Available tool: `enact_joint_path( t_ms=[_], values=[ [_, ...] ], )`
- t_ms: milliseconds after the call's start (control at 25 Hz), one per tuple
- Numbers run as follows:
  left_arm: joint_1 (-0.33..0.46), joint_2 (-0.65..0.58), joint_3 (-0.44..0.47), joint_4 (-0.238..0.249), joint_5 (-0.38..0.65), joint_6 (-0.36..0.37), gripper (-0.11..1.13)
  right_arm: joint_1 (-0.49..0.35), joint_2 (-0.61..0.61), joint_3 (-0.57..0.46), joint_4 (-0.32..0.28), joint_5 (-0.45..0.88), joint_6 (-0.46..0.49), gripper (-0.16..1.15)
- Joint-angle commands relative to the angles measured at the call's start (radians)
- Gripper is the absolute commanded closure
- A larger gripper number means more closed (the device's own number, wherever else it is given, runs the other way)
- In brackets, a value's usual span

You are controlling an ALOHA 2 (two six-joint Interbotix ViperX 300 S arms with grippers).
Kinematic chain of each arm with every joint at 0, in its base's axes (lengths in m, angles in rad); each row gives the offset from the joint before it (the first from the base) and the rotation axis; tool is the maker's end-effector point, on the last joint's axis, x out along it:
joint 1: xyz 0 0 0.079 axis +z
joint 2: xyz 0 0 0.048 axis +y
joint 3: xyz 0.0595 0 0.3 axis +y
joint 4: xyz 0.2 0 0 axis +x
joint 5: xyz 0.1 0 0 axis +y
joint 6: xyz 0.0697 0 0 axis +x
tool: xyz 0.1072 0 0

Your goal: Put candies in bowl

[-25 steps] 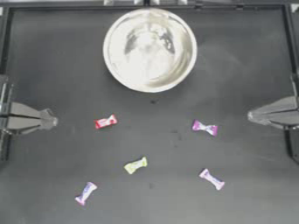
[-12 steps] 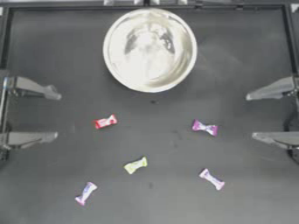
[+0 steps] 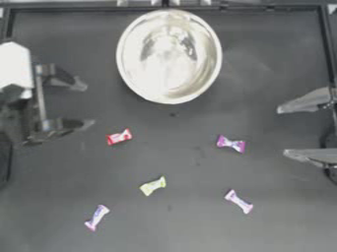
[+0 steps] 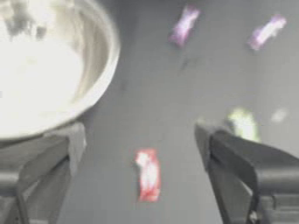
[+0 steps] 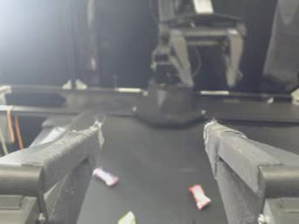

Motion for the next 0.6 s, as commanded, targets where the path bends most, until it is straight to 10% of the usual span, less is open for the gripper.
enact_joint_path(
  t_ms=[40, 600],
  values=[
    [0.000, 0.071, -0.061, 0.018, 0.040, 0.000, -0.01, -0.003, 0.003, -0.008, 0.005, -0.003, 0.002, -0.01],
    [-0.002, 0.345, -0.106, 0.015, 0.067, -0.002, -0.01, -0.003, 0.003, -0.006, 0.014, -0.006, 0.002, -0.01]
  ],
)
